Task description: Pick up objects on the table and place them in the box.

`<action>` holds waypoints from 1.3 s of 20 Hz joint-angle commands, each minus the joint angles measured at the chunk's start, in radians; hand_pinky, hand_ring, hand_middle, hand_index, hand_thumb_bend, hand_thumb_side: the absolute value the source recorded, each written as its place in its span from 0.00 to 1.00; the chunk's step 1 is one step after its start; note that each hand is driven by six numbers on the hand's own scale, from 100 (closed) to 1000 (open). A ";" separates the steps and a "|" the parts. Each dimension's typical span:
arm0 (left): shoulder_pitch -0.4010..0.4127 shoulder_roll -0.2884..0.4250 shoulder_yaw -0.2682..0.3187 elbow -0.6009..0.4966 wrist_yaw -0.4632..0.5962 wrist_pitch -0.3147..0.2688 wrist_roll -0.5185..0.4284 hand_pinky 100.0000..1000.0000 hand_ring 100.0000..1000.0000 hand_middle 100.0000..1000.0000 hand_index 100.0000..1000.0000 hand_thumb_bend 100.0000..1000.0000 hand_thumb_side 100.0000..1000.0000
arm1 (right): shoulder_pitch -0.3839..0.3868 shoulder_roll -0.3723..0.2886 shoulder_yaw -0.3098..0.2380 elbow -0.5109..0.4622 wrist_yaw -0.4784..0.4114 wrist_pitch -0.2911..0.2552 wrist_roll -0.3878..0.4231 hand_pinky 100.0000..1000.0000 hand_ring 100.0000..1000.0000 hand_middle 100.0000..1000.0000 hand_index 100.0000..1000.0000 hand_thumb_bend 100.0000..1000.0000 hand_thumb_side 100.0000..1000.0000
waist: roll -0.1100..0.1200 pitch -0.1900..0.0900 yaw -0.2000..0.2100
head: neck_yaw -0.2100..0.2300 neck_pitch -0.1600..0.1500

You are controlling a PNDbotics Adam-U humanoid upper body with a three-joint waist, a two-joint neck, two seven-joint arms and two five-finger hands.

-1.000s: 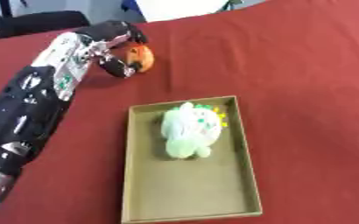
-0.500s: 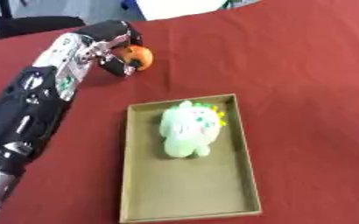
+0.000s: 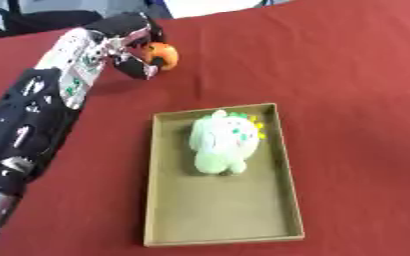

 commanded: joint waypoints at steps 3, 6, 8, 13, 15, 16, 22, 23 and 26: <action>-0.012 0.047 -0.011 -0.071 0.043 -0.006 -0.009 0.53 0.55 0.50 0.63 0.06 0.00 | 0.005 -0.020 -0.015 -0.015 0.004 0.000 -0.006 0.67 0.73 0.56 0.79 0.00 0.55 | -0.022 -0.045 0.013 | -0.018 0.019; -0.003 0.060 -0.030 -0.145 0.094 -0.013 -0.027 0.53 0.55 0.50 0.63 0.07 0.00 | 0.013 -0.019 -0.016 -0.015 0.005 0.002 -0.008 0.67 0.73 0.56 0.79 0.01 0.54 | -0.029 -0.061 0.030 | -0.032 0.030; 0.010 0.074 -0.047 -0.218 0.124 -0.015 -0.033 0.52 0.54 0.48 0.62 0.04 0.00 | 0.019 -0.019 -0.017 -0.015 0.007 0.003 -0.010 0.67 0.73 0.56 0.79 0.01 0.54 | -0.034 -0.070 0.042 | -0.041 0.037; 0.073 0.126 -0.090 -0.513 0.226 0.011 -0.040 0.50 0.53 0.47 0.62 0.03 0.00 | 0.032 -0.024 -0.017 -0.015 0.012 0.002 -0.012 0.67 0.73 0.56 0.79 0.01 0.53 | -0.044 -0.089 0.074 | -0.066 0.057; 0.106 0.147 -0.104 -0.652 0.256 0.038 -0.049 0.50 0.54 0.47 0.62 0.03 0.00 | 0.038 -0.025 -0.019 -0.015 0.014 0.003 -0.014 0.67 0.73 0.56 0.79 0.01 0.53 | -0.047 -0.094 0.086 | -0.076 0.064; 0.124 0.154 -0.112 -0.719 0.268 0.052 -0.057 0.51 0.54 0.47 0.62 0.04 0.00 | 0.041 -0.025 -0.020 -0.015 0.015 0.003 -0.015 0.67 0.73 0.56 0.79 0.01 0.53 | -0.048 -0.096 0.093 | -0.080 0.068; 0.176 0.116 -0.169 -0.882 0.298 0.063 -0.077 0.51 0.54 0.47 0.62 0.00 0.00 | 0.062 -0.024 -0.024 -0.015 0.021 0.008 -0.020 0.67 0.73 0.56 0.78 0.01 0.53 | -0.049 -0.112 0.140 | -0.097 0.093; 0.186 0.100 -0.183 -0.883 0.311 0.047 -0.075 0.51 0.54 0.47 0.62 0.00 0.00 | 0.064 -0.022 -0.025 -0.015 0.021 0.008 -0.021 0.67 0.73 0.56 0.78 0.01 0.53 | -0.049 -0.114 0.148 | -0.098 0.096; 0.215 0.080 -0.227 -0.885 0.342 0.006 -0.083 0.51 0.54 0.47 0.61 0.00 0.00 | 0.068 -0.018 -0.027 -0.015 0.021 0.011 -0.022 0.66 0.73 0.56 0.78 0.02 0.54 | -0.050 -0.116 0.164 | -0.104 0.103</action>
